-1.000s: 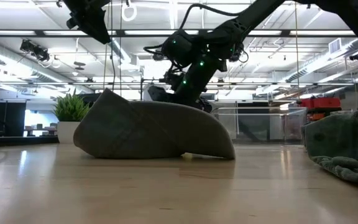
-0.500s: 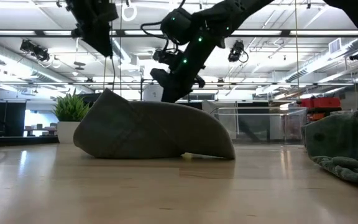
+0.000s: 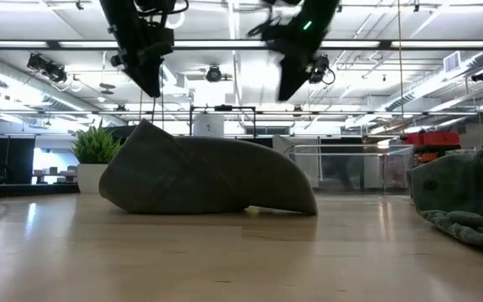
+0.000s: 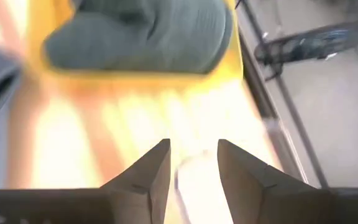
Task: Pick & Place hat
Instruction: Put the gray cap into the yellow bin
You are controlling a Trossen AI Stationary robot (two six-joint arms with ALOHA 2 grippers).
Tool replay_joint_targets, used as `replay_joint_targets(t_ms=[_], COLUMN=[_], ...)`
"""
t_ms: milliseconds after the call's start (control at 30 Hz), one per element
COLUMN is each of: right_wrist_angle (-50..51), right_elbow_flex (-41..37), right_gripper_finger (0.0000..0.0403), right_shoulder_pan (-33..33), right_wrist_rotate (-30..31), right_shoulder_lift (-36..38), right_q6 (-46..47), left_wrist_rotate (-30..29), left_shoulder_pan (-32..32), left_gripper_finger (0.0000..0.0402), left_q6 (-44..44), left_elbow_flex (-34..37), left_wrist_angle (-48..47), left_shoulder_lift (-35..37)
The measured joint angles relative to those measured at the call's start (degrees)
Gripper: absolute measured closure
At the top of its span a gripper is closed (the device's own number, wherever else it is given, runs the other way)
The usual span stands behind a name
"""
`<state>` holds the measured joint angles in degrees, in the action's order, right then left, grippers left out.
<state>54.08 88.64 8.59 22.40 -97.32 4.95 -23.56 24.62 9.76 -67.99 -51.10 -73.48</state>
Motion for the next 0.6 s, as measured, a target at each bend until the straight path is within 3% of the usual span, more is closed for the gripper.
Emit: replay_joint_targets(t_ms=[267, 467, 600], right_wrist_angle=[18.1, 17.2, 12.3], right_elbow_flex=[-1.2, -4.6, -8.6], right_gripper_finger=[0.0293, 0.0289, 0.027], right_shoulder_pan=[-6.5, -12.1, -14.6], right_wrist_rotate=[-14.8, -25.1, -34.4], right_shoulder_lift=[10.8, 11.7, 10.3], right_q6=[8.4, 14.2, 23.0], left_wrist_rotate=[-0.2, -0.3, -0.3], left_shoulder_pan=[0.0, 0.0, 0.0], left_gripper_finger=[0.0285, 0.0285, 0.0285], left_q6=[-1.4, -1.5, -1.5], left_elbow_flex=[0.0, 0.0, 0.0], left_wrist_angle=[-0.1, -0.1, -0.1], left_shoulder_lift=[-0.1, -0.1, -0.1])
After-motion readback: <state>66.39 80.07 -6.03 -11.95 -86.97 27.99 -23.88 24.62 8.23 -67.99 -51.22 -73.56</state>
